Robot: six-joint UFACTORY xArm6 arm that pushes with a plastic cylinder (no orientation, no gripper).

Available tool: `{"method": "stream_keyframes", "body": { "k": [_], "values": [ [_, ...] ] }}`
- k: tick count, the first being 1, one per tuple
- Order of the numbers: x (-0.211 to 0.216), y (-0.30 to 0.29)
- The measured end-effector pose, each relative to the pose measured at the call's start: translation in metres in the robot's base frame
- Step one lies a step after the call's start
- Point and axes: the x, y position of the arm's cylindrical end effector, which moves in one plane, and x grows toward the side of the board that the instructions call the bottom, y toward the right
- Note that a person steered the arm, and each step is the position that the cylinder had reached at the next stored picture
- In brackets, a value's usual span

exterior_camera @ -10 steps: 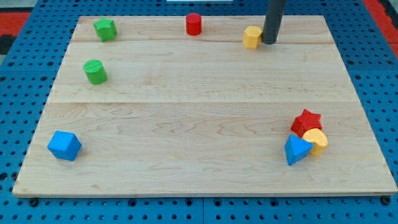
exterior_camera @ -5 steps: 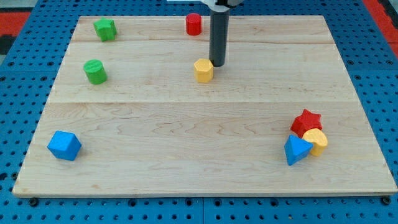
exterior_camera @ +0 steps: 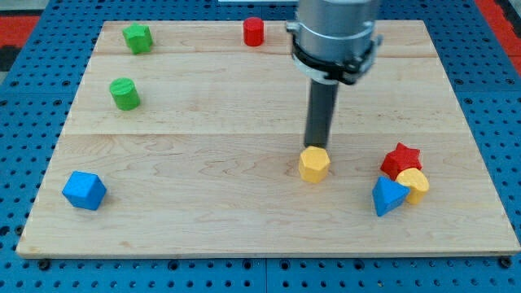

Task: Push the yellow hexagon left to the yellow heart and blue triangle

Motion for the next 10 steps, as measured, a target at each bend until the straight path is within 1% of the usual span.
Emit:
{"method": "stream_keyframes", "body": {
  "k": [1,3,4,5,6,7,8,9,10],
  "values": [
    [0.006,0.017],
    [-0.022,-0.028],
    [-0.008,-0.029],
    [0.031,-0.014],
    [0.055,-0.035],
    [0.083,-0.082],
    [0.090,-0.020],
    [0.087,0.053],
    [0.090,-0.013]
  ]
}}
